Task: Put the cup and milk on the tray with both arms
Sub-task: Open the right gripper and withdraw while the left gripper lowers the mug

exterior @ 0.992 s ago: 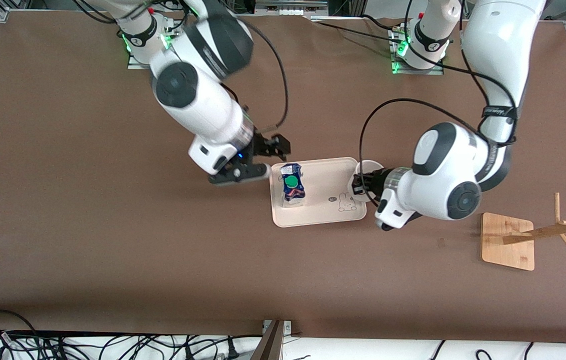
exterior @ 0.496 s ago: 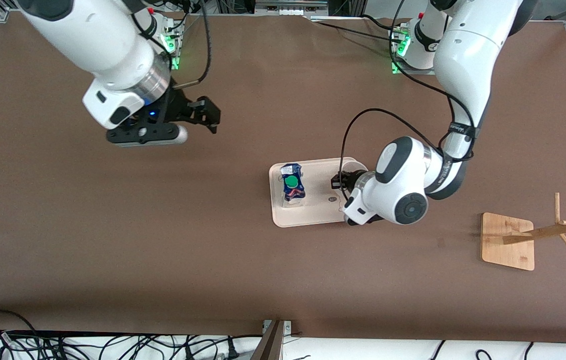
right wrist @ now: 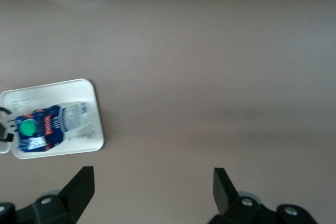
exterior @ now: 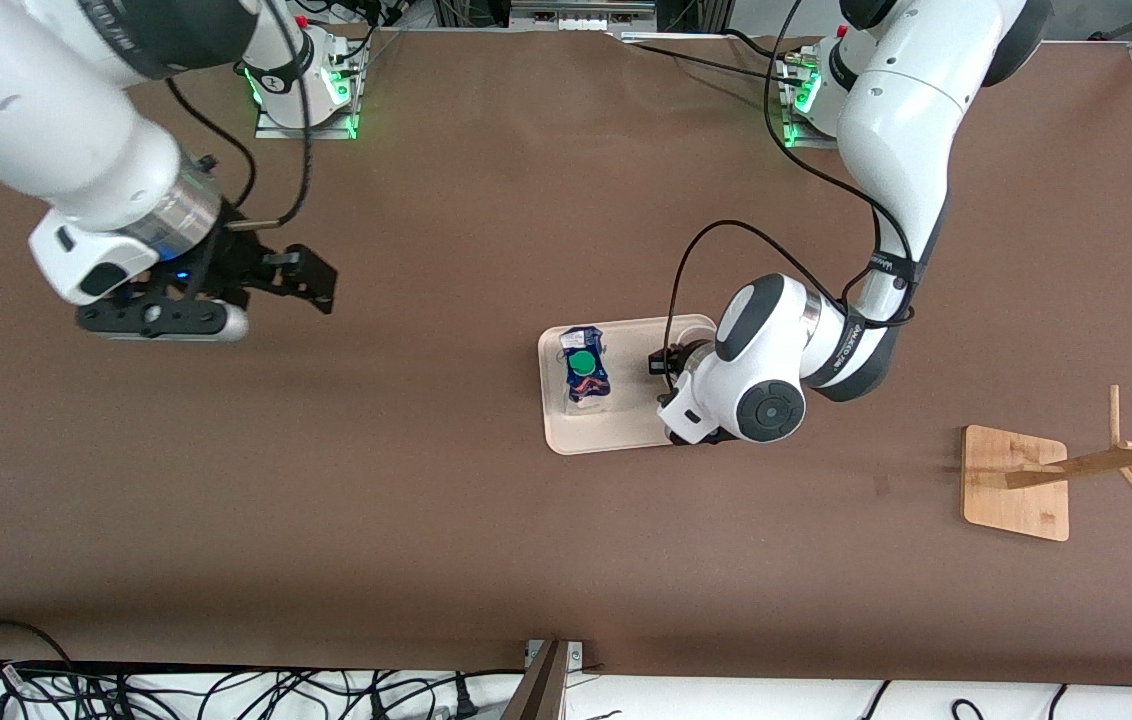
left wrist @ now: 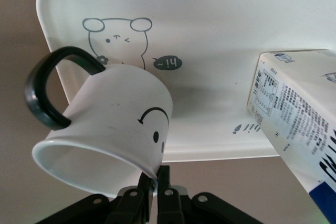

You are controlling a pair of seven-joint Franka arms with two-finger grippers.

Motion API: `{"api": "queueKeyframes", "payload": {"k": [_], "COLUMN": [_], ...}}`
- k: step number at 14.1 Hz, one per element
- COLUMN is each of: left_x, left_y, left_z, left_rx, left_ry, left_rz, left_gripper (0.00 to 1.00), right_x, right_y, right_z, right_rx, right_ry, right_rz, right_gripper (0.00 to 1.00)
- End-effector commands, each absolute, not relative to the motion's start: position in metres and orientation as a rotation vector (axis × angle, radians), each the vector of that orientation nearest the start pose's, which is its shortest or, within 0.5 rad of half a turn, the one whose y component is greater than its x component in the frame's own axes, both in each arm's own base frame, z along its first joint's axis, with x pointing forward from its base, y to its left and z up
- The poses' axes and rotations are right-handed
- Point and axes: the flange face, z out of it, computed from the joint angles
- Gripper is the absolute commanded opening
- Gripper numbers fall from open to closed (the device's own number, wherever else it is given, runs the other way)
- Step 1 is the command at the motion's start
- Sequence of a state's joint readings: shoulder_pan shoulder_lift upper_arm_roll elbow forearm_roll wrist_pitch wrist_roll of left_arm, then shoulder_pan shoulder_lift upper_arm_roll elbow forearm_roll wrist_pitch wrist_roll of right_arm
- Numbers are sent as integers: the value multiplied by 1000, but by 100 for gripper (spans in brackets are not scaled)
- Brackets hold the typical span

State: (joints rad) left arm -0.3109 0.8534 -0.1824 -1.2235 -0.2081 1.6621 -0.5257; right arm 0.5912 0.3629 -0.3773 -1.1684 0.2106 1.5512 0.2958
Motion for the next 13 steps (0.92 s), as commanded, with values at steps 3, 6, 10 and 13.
{"api": "queueKeyframes", "payload": {"k": [3,6,10,13], "left_x": [635,640,648,660], "left_y": [-332,-328,-320,-288], "left_z": [241,245,279,345], "left_rx": [-3122,-3126,-3160,-3192], "left_ry": [-183,-197,-280,-357], "left_rz": [795,780,735,587], "left_gripper": [43,47,100,100], "right_x": [648,653,651,651], "right_y": [103,53,-6,-23], "right_z": [586,580,586,587], "right_rx": [-3082,-3130,-3128,-3138], "right_ry": [113,145,139,77], "right_rz": [31,43,48,49], "right_gripper": [100,100,100,100]}}
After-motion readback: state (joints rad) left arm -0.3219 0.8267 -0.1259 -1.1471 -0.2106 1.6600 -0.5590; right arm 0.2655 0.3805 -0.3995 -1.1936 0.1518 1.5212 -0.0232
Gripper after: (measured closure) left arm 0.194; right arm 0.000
